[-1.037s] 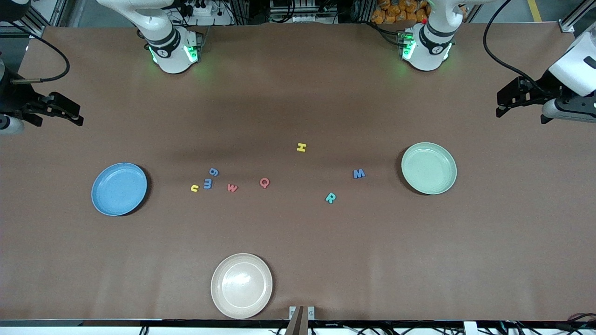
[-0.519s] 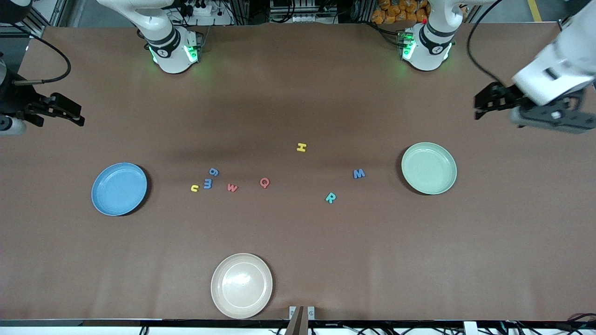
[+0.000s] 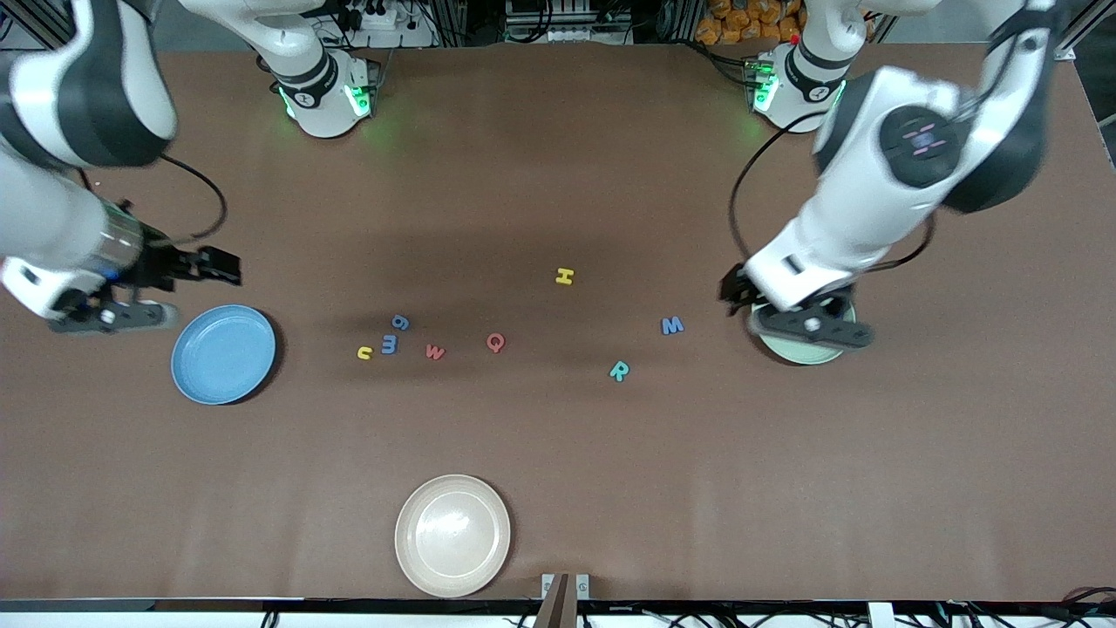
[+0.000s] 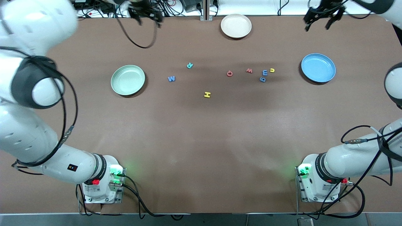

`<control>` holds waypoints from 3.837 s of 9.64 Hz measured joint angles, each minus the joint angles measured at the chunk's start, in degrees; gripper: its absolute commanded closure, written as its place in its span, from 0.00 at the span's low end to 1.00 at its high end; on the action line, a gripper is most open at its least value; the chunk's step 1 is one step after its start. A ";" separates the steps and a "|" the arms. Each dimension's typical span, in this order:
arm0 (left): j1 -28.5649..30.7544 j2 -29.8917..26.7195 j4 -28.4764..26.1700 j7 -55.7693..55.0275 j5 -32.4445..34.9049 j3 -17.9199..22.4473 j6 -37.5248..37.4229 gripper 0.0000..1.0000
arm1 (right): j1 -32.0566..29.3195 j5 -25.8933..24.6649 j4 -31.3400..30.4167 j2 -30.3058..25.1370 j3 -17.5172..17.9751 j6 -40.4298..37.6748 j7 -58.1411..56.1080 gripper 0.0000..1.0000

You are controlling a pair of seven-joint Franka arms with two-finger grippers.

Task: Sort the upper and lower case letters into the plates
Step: 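Reach the right gripper to the yellow u while the left gripper reaches the pink Q, then grasp the yellow u with the right gripper while the left gripper grasps the Q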

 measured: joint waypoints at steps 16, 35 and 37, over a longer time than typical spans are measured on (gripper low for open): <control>-34.03 46.87 23.90 -23.52 18.72 10.64 50.16 0.00 | 9.72 0.06 -12.84 20.26 0.07 38.11 22.29 0.00; -34.21 42.79 15.64 -28.47 18.72 12.24 50.91 0.63 | 6.65 0.07 -19.07 21.45 -0.47 45.94 19.39 0.86; -34.26 42.53 15.44 -28.48 18.72 12.24 50.95 0.66 | 6.69 0.06 -19.07 20.86 -0.29 46.01 19.35 0.93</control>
